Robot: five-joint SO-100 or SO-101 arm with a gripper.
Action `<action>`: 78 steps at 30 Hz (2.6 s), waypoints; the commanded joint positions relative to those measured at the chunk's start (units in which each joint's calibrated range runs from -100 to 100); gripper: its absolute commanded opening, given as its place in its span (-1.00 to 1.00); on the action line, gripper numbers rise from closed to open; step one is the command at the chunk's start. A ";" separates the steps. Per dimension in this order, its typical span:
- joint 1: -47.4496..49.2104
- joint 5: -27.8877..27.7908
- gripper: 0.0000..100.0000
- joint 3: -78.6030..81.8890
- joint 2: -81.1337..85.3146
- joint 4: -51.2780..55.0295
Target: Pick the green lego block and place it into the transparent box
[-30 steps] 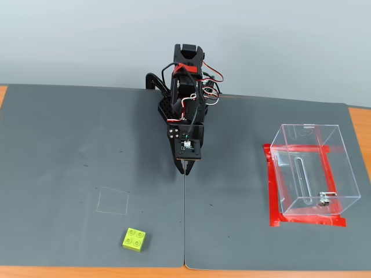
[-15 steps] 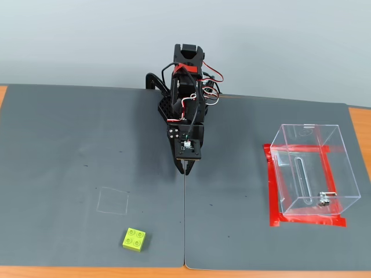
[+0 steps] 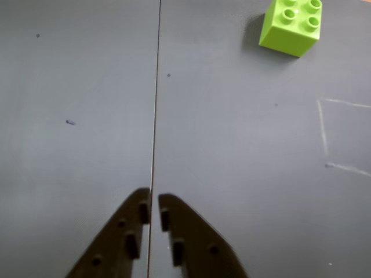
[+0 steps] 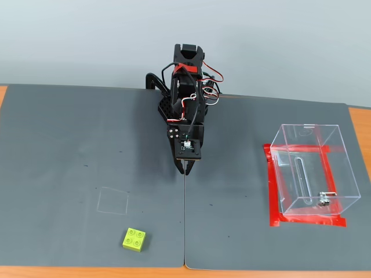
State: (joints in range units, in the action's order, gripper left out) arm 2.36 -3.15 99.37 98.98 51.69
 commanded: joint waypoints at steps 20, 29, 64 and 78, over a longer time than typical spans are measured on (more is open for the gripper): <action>-0.53 0.05 -0.96 0.09 0.43 0.13; -0.61 0.05 -0.96 0.09 0.43 0.13; -18.43 0.10 -0.95 -13.93 -9.07 -4.99; -18.66 -0.37 -0.95 -29.04 -49.00 -27.82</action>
State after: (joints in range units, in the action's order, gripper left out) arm -16.36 -3.35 75.57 55.99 28.10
